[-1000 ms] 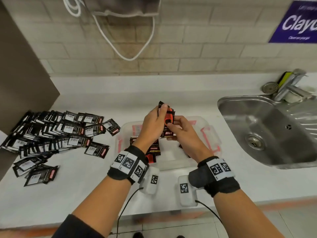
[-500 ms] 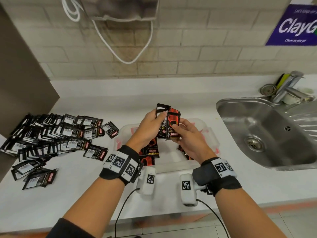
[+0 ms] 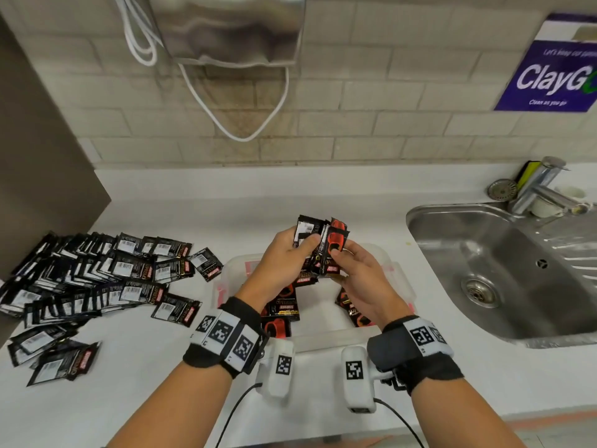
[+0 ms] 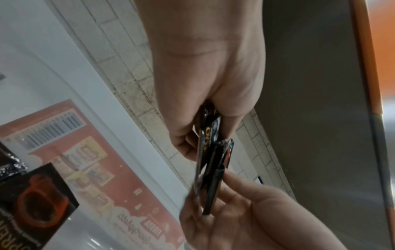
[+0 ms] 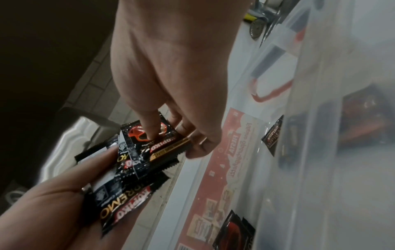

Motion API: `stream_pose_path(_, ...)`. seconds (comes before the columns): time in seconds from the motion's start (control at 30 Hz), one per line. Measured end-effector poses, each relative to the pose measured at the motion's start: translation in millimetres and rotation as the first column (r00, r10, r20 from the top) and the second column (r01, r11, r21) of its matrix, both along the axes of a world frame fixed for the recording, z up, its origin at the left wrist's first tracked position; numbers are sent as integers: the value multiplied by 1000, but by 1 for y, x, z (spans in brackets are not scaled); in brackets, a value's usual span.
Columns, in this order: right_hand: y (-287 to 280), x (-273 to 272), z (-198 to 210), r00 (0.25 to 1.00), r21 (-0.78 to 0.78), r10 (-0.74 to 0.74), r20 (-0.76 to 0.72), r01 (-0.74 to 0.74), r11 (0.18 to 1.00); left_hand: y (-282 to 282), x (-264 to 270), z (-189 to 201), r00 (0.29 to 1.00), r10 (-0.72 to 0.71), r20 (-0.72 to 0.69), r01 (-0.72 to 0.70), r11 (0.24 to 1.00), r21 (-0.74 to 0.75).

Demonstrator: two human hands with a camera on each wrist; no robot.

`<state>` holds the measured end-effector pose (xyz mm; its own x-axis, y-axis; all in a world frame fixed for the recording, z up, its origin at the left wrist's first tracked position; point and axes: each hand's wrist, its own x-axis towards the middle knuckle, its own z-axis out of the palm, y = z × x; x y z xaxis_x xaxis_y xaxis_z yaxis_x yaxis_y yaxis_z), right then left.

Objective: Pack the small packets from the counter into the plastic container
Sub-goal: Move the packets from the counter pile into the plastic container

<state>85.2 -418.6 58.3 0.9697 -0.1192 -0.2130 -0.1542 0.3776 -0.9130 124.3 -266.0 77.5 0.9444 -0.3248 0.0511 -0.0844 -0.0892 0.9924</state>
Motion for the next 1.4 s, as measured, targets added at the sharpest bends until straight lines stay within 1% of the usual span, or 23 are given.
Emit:
stream_pose_path(0.13,2,1,1,999,58,42,-21,-41,997,-2,1,-3,997,36,74,-42,996,81)
stream_pose_path(0.23,-2,3,4,998,50,67,-20,-66,997,5,3,-6,995,76,63,-81,994,79)
stream_pose_path(0.3,-6,5,8,993,-33,112,-43,-113,993,13,4,-7,992,116,41,-118,992,38)
stream_pose_path(0.33,-9,5,10,987,-116,148,-69,-156,981,18,5,-8,990,133,39,-134,991,20)
stream_pose_path(0.37,-11,5,12,975,-229,194,-107,-214,950,22,7,-9,988,151,37,-152,988,13)
stream_pose_path(0.4,-14,6,13,958,-364,242,-155,-283,887,27,9,-10,985,172,31,-172,985,10)
stream_pose_path(0.43,-16,7,12,935,-500,289,-208,-355,790,32,10,-11,982,188,17,-188,982,7)
stream_pose_path(0.47,-17,7,11,906,-610,333,-262,-423,670,37,11,-12,981,194,0,-194,981,3)
stream_pose_path(0.53,-17,7,7,844,-745,390,-369,-519,418,45,11,-14,982,186,-24,-186,983,7)
stream_pose_path(0.57,-16,7,5,815,-777,399,-420,-550,307,48,11,-15,983,178,-35,-177,984,15)
stream_pose_path(0.6,-14,6,2,790,-792,404,-461,-572,213,50,10,-15,985,168,-42,-167,986,22)
stream_pose_path(0.67,-8,5,-3,744,-800,412,-525,-597,57,51,8,-13,989,137,-48,-136,990,34)
stream_pose_path(0.73,-2,5,-9,697,-784,413,-587,-617,-72,51,7,-11,993,101,-59,-99,995,33)
stream_pose_path(0.77,1,5,-12,680,-776,412,-606,-620,-117,51,6,-9,995,85,-60,-83,996,33)
stream_pose_path(0.8,3,6,-16,672,-773,413,-615,-618,-145,51,6,-8,996,72,-59,-70,997,37)
stream_pose_path(0.83,6,7,-19,674,-776,414,-612,-612,-152,51,6,-7,996,63,-59,-61,997,43)
stream_pose_path(0.97,11,6,-31,708,-804,410,-575,-583,-121,52,3,-6,996,43,-75,-40,999,34)
stream_pose_path(1.1,12,3,-39,737,-826,392,-550,-549,-126,52,3,-5,997,31,-64,-26,996,80)
stream_pose_path(1.17,11,3,-41,752,-835,384,-535,-540,-106,49,2,-4,998,4,-67,2,996,93)
stream_pose_path(1.2,10,3,-41,757,-837,380,-532,-537,-102,47,1,-4,997,-6,-74,13,995,98)
stream_pose_path(1.3,8,5,-40,758,-835,364,-541,-536,-123,41,1,-4,995,-6,-98,17,994,107)
stream_pose_path(1.4,4,5,-42,765,-836,356,-537,-540,-99,36,4,-4,994,14,-110,2,990,141)
